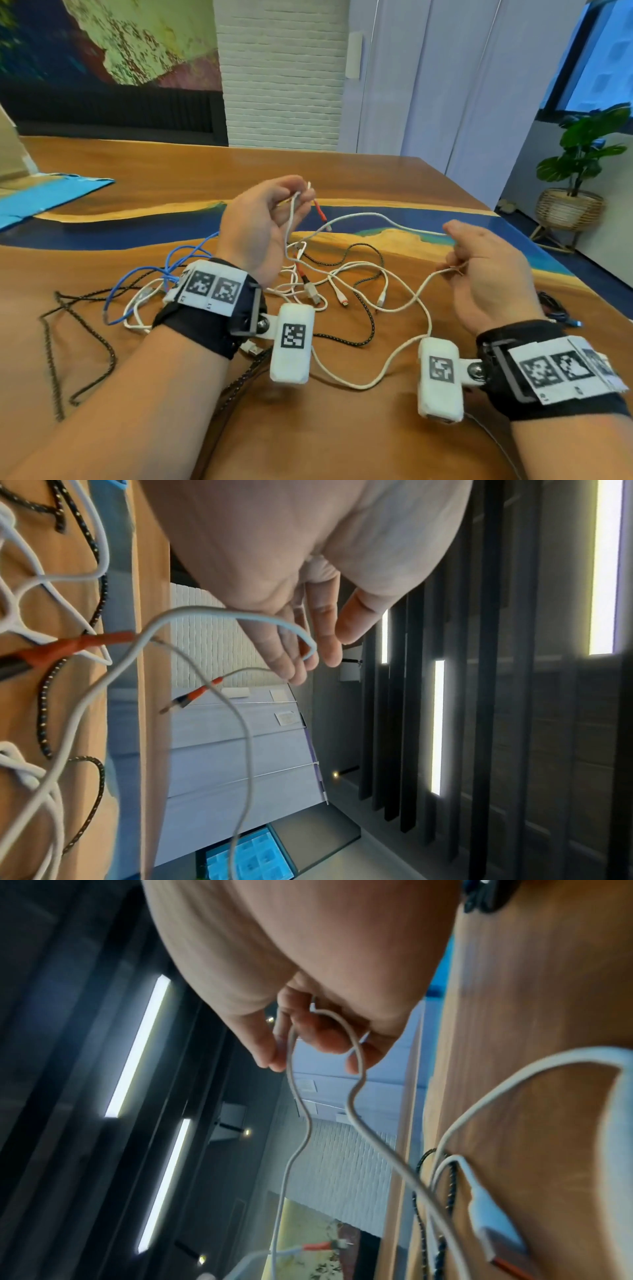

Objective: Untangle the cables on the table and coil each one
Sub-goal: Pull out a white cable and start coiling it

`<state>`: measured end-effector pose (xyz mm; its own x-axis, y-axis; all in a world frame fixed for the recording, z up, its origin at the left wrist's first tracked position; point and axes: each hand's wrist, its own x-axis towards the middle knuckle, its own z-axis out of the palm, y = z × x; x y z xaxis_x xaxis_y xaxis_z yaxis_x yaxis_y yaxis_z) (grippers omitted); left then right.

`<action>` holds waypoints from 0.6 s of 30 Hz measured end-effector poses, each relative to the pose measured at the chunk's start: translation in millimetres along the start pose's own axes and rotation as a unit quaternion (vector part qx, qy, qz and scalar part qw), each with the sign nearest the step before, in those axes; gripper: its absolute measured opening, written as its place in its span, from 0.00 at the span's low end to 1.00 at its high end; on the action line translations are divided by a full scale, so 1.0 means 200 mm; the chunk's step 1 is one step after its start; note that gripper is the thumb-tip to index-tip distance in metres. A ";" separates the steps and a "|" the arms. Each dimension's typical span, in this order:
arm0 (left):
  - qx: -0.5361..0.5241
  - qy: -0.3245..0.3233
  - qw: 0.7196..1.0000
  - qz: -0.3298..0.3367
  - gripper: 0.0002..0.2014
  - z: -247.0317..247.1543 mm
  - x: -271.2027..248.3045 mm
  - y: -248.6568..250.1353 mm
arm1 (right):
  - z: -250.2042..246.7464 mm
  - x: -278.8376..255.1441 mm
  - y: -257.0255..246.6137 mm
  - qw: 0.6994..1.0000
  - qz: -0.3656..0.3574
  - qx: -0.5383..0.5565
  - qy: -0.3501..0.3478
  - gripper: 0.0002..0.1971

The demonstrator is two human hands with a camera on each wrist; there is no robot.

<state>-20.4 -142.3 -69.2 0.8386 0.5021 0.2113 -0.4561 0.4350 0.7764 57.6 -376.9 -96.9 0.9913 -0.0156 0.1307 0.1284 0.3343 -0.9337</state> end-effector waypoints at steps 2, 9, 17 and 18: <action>-0.018 -0.019 1.000 0.015 0.13 0.01 0.00 0.00 | 0.01 0.00 0.03 0.997 -0.025 -0.068 0.003 0.02; 0.050 -0.151 0.987 0.010 0.13 0.03 -0.06 0.00 | 0.08 -0.09 0.02 0.977 -0.152 -0.135 -0.061 0.13; 0.083 -0.193 0.978 0.008 0.10 0.03 -0.08 0.00 | 0.13 -0.14 0.03 0.957 -0.133 -0.190 -0.173 0.10; 0.085 -0.179 0.980 0.018 0.11 0.03 -0.07 0.00 | 0.12 -0.14 0.02 0.960 -0.129 -0.184 -0.169 0.10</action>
<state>-30.4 -154.2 -69.4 0.8876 0.2068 0.4116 -0.4566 0.2766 0.8456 30.4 -351.6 -96.4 0.8673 0.2740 0.4156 0.4310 0.0045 -0.9023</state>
